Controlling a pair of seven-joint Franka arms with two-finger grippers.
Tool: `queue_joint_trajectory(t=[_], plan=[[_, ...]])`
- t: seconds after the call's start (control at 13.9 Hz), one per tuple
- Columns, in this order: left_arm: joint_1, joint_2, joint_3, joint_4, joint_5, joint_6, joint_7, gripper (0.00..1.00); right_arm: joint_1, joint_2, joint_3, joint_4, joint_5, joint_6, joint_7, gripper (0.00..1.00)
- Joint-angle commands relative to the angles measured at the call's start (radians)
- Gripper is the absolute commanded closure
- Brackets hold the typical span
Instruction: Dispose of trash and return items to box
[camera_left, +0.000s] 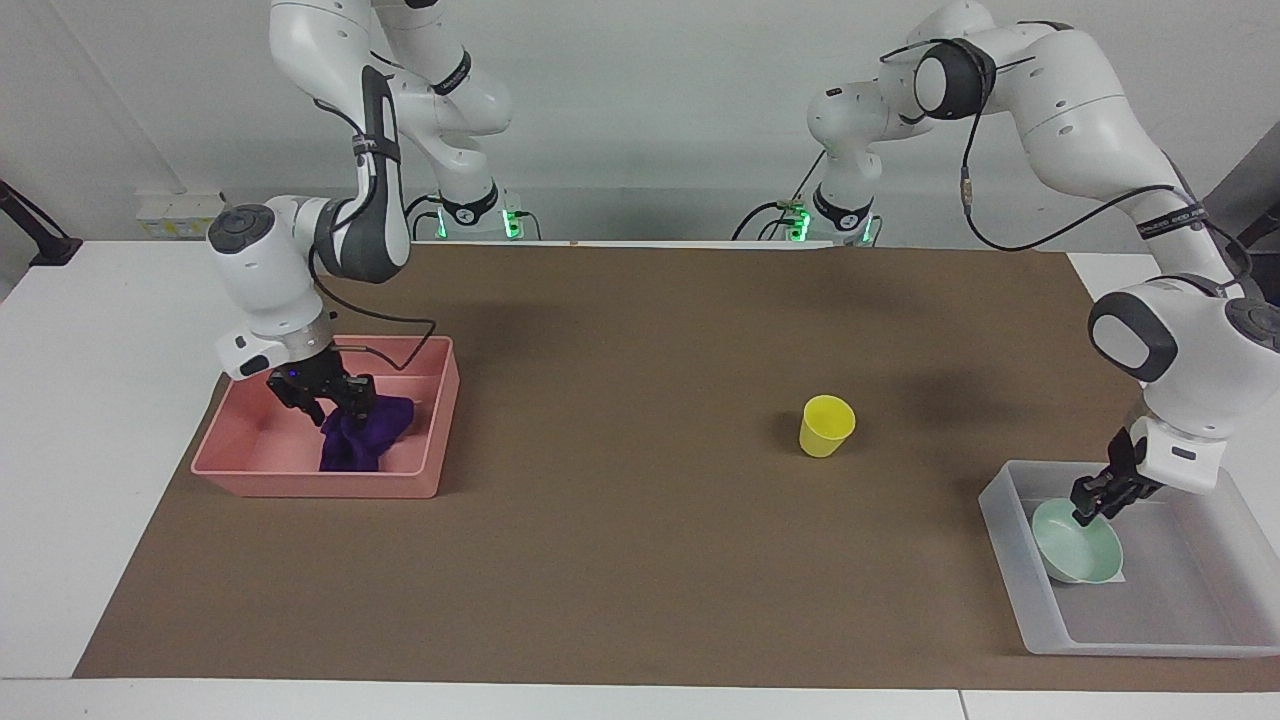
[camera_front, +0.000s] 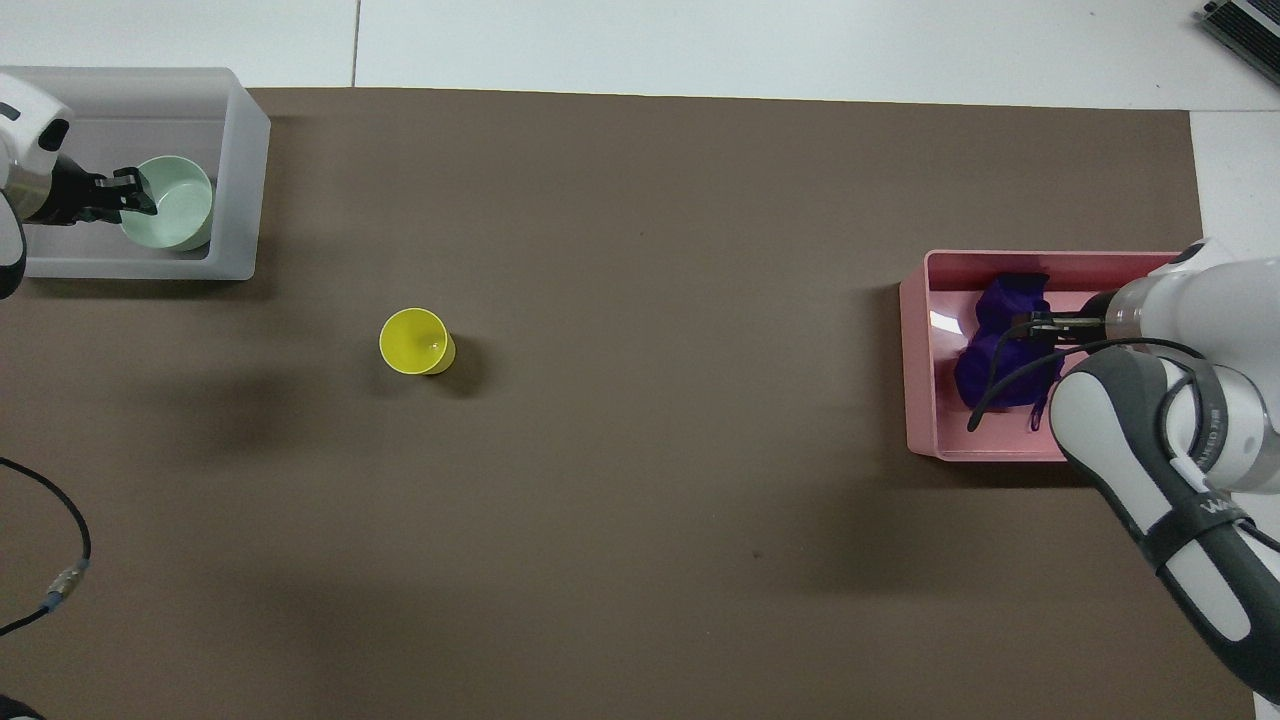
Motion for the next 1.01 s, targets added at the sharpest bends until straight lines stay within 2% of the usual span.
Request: queue_joint_trajectory(t=[0.0, 0.07, 0.22, 0.36, 0.57, 0.79, 0.93], plan=[[-0.049, -0.125, 0.009, -0.063, 0.025, -0.104, -0.017, 0.44, 0.035, -0.063, 0.012, 0.02, -0.009, -0.079, 0.038, 0.0], [-0.069, -0.163, 0.006, -0.081, 0.025, -0.136, -0.017, 0.33, 0.066, -0.078, 0.012, 0.034, -0.015, -0.112, 0.093, 0.0], [-0.137, -0.229, 0.009, -0.127, 0.023, -0.196, -0.026, 0.24, 0.118, -0.101, 0.014, 0.077, -0.055, -0.197, 0.197, 0.0], [-0.217, -0.284, 0.006, -0.213, 0.022, -0.205, -0.036, 0.23, 0.155, -0.121, 0.014, 0.158, -0.057, -0.33, 0.248, 0.0], [-0.348, -0.318, 0.006, -0.315, 0.022, -0.153, -0.141, 0.23, 0.143, -0.153, 0.008, 0.304, -0.04, -0.536, 0.236, 0.0], [-0.435, -0.363, 0.006, -0.506, 0.022, 0.062, -0.222, 0.24, 0.138, -0.176, 0.0, 0.393, -0.034, -0.674, 0.231, 0.0], [-0.459, -0.367, 0.006, -0.562, 0.022, 0.117, -0.224, 0.25, 0.13, -0.185, -0.002, 0.453, -0.034, -0.751, 0.196, 0.0]])
